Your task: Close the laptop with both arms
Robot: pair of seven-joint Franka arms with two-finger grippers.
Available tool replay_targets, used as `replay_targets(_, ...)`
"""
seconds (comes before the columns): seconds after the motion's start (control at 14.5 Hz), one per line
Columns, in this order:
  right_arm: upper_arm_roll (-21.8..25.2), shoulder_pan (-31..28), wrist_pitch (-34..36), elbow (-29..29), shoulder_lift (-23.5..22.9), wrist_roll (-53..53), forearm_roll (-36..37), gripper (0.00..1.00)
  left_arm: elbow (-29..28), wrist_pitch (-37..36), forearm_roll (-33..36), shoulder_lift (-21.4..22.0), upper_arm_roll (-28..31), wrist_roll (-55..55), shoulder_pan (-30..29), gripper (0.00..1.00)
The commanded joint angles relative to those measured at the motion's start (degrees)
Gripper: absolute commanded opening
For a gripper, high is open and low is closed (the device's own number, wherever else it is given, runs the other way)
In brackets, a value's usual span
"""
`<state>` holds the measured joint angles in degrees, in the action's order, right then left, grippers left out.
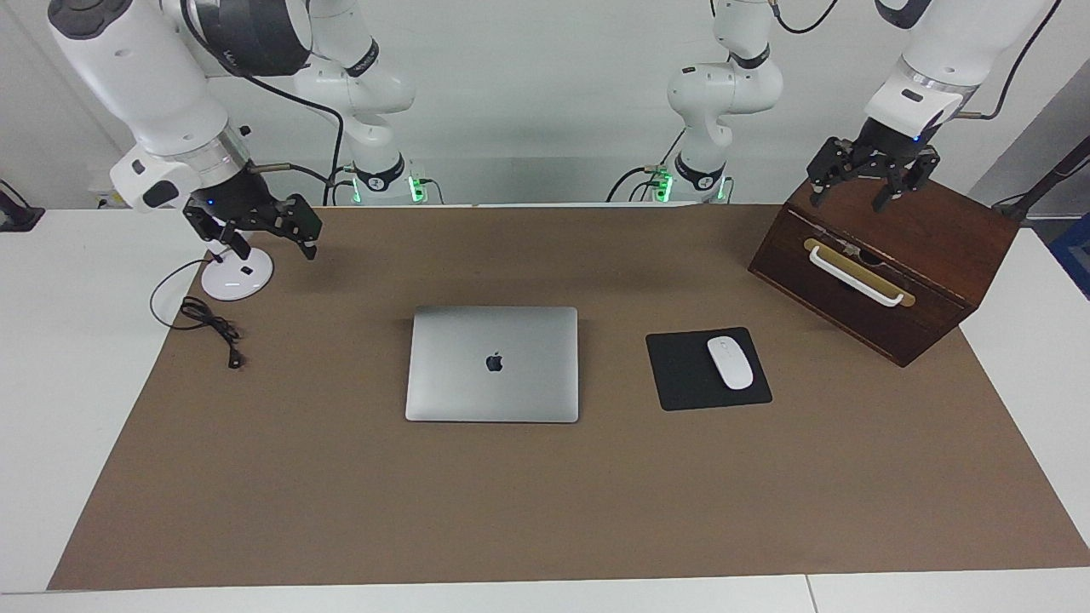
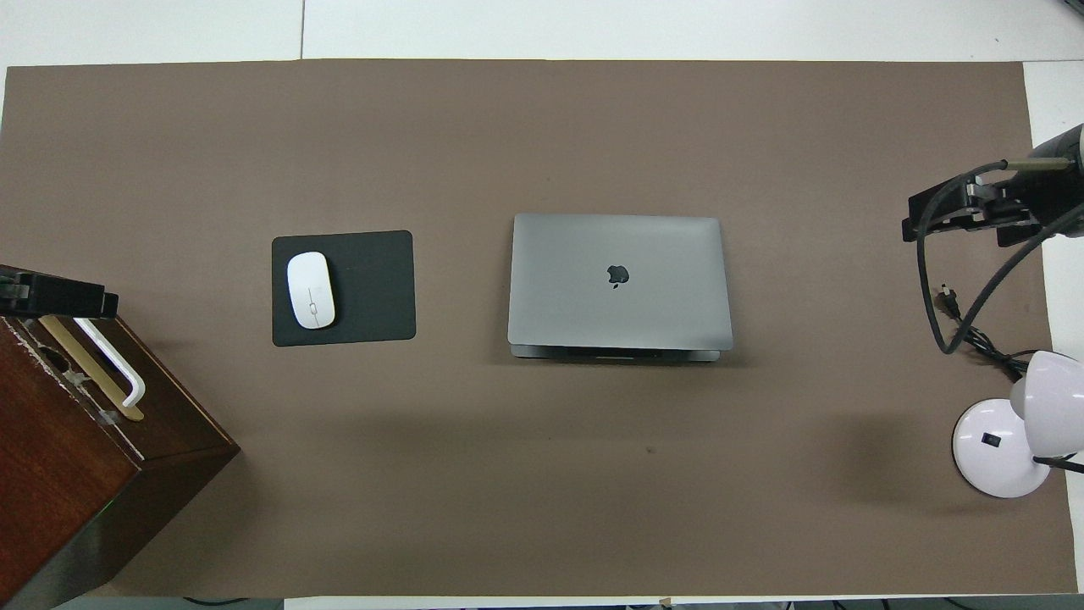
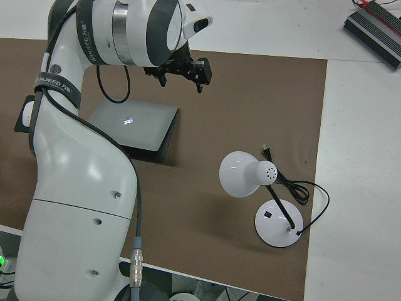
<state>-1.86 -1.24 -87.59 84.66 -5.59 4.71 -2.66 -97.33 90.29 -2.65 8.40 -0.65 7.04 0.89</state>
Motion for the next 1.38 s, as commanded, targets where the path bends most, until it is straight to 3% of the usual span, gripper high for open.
replay_targets(0.0, -0.7, -0.5, -0.9, 0.7, 0.3, -0.7, 0.9, 1.00, 1.8, -2.0, 1.0, -0.8, -0.5, -0.6, -1.4, 1.00)
replay_targets(1.31, 0.5, -0.5, -0.5, -0.5, 0.1, -0.5, 1.0, 1.00, 1.8, -2.7, 1.2, -0.8, -0.7, -2.0, -1.3, 1.00)
